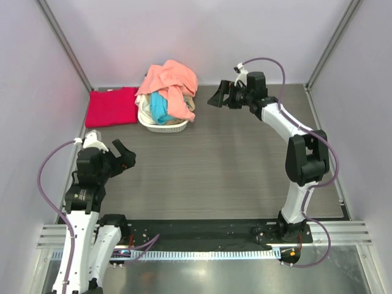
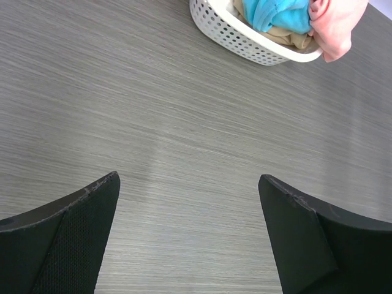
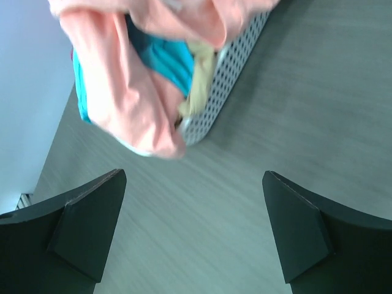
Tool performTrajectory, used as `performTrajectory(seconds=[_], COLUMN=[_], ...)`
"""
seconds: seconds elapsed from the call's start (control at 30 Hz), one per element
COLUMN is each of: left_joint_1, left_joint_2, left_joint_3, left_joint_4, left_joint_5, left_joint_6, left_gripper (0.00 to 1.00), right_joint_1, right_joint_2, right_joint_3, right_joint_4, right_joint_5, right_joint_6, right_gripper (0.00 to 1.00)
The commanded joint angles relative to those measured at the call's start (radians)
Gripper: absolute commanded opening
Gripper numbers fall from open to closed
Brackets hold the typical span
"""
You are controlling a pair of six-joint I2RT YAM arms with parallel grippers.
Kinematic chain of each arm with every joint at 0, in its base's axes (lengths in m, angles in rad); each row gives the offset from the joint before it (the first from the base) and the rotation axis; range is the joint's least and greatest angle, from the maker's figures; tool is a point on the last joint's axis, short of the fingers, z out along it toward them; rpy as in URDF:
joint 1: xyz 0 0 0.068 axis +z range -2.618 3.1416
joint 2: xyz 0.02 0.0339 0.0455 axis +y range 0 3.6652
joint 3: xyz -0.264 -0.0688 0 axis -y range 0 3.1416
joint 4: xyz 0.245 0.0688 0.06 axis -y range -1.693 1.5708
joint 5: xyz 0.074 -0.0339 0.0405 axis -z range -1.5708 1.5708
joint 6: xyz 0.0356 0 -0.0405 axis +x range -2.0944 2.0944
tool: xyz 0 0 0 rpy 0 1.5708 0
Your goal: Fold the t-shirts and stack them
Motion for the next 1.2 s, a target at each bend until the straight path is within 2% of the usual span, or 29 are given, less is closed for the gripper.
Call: performTrajectory(seconds=[0.0, 0.13, 0.3, 0.4, 0.6, 0.63, 0.73, 0.83, 0.93, 0.97, 1.03, 1.07, 1.17], left_joint_1=[-0.002, -0.002, -0.002, -0.002, -0.002, -0.002, -0.002, -0.002, -0.002, 0.000, -0.002, -0.002, -0.002], left_joint_2=[-0.010, -0.042, -0.016, -0.004, -0.018, -0.019, -0.019, -0.022, -0.027, -0.025, -0.025, -0.022, -0.019], left_joint_3=[0.033, 0.010, 0.007, 0.012, 0.006, 0.006, 0.004, 0.003, 0.001, 0.000, 0.000, 0.001, 0.000], left_joint_4=[0.010, 0.033, 0.033, 0.029, 0.039, 0.039, 0.043, 0.047, 0.052, 0.053, 0.052, 0.052, 0.053], left_joint_5=[-0.027, -0.026, -0.012, 0.029, 0.052, 0.057, 0.074, 0.082, 0.085, 0.085, 0.086, 0.088, 0.092], left_joint_6=[0.003, -0.008, 0.000, 0.009, 0.014, 0.015, 0.017, 0.018, 0.018, 0.018, 0.018, 0.018, 0.018], left_gripper=[0.96, 0.99, 0.98, 0.97, 0.96, 0.96, 0.95, 0.95, 0.95, 0.95, 0.95, 0.95, 0.95], right_joint_1=[0.025, 0.083, 0.240, 0.290, 0.326, 0.334, 0.343, 0.346, 0.352, 0.355, 0.363, 0.366, 0.389], right_joint_2=[-0.147, -0.268, -0.218, -0.094, 0.198, 0.236, 0.368, 0.453, 0.483, 0.483, 0.472, 0.465, 0.423], right_joint_3=[-0.105, -0.189, -0.081, 0.120, 0.419, 0.526, 0.712, 0.824, 0.860, 0.862, 0.854, 0.851, 0.835], right_joint_4=[0.014, 0.020, -0.027, -0.093, -0.179, -0.218, -0.272, -0.288, -0.286, -0.286, -0.283, -0.283, -0.270], right_joint_5=[0.064, 0.130, 0.243, 0.335, 0.418, 0.464, 0.515, 0.540, 0.581, 0.590, 0.607, 0.613, 0.650], right_joint_6=[-0.012, -0.008, -0.066, -0.083, -0.111, -0.118, -0.143, -0.153, -0.173, -0.178, -0.198, -0.207, -0.248], right_gripper=[1.00, 1.00, 1.00, 1.00, 1.00, 0.99, 0.99, 0.98, 0.84, 0.71, 0.55, 0.43, 0.28])
